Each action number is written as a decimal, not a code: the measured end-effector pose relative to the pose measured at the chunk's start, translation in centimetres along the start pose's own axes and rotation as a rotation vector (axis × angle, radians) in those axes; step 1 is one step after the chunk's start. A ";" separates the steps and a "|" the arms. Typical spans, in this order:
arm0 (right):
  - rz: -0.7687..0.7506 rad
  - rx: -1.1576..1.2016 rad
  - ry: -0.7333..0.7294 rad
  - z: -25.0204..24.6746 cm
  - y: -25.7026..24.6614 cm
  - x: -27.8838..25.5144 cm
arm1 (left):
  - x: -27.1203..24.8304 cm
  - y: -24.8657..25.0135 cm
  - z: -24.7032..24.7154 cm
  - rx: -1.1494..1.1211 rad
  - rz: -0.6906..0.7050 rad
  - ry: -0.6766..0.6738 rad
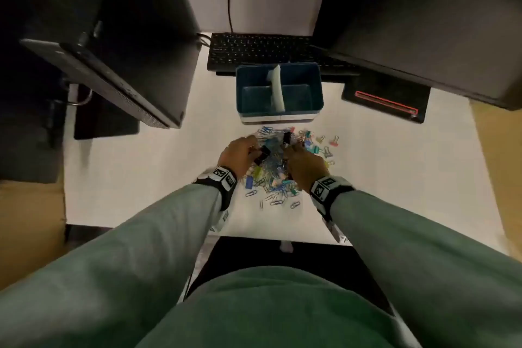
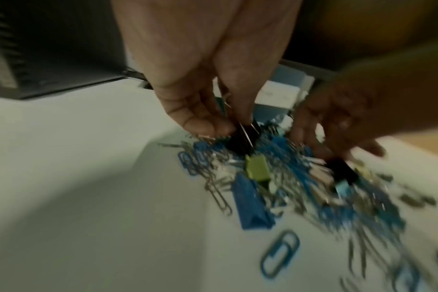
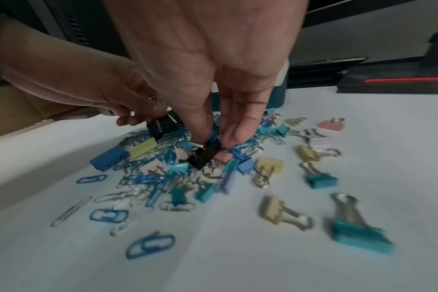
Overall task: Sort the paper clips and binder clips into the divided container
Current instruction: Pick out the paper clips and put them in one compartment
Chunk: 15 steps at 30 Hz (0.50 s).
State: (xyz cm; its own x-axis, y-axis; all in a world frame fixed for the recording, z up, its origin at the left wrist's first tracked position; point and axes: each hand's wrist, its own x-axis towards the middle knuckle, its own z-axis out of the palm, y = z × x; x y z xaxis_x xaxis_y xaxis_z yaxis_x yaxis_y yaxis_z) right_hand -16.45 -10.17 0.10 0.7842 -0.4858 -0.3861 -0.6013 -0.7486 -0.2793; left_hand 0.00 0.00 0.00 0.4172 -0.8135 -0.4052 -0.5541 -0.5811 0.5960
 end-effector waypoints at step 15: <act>-0.086 -0.118 0.061 -1.2 -1.9 6.5 | 0.4 -2.2 -3.1 0.451 0.032 0.154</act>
State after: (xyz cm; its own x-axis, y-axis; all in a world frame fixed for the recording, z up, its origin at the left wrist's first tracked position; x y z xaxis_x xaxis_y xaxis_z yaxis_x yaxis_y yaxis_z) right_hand -10.06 -12.46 -0.77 0.8417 -0.4417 -0.3104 -0.5126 -0.8344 -0.2025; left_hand 3.60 1.07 0.66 0.4776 -0.8381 -0.2637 -0.8117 -0.5358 0.2326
